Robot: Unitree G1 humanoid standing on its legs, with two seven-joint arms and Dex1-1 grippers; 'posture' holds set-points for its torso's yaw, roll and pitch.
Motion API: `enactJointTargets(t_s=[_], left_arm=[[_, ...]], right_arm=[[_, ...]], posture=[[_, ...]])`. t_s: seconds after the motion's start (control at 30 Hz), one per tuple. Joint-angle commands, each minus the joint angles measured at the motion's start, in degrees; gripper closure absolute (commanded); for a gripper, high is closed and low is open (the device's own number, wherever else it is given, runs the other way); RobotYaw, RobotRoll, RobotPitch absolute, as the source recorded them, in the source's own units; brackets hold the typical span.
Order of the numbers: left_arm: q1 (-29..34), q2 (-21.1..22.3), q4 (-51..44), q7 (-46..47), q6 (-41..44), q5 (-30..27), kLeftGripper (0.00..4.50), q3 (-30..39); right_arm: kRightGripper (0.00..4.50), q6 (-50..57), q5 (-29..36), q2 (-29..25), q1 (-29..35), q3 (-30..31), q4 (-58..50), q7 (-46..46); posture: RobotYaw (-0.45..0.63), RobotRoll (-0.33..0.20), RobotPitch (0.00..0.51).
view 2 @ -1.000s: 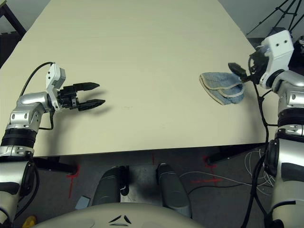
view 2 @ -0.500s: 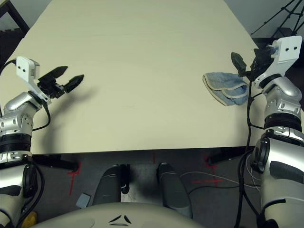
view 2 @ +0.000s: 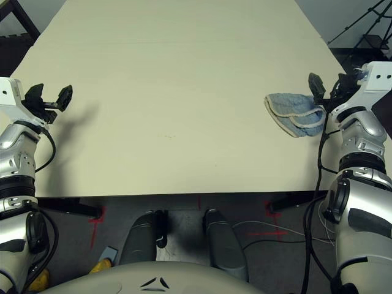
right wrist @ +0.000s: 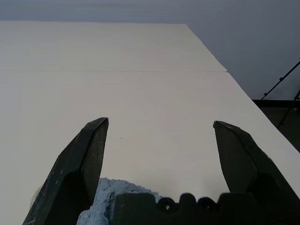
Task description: Wipe the water off the table with a rag.
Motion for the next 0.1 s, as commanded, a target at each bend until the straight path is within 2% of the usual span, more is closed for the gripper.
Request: enactJointTargets(t_s=[0.03,0.1], left_arm=[[-0.6,0.6,2.3,0.6,-1.1,0.8,0.00,0.1],[-1.0,0.7,3.0,0.7,-1.5,0.9,0.00,0.0]], right_arm=[[0.05,-0.7,0.3,-0.1,0.7,-0.6,0.9,0.1],[0.05,-0.8,0.3,0.0,0.7,-0.6,0.8,0.2]], posture=[[-0.10,0.000,0.179],[-0.10,0.000,0.178]])
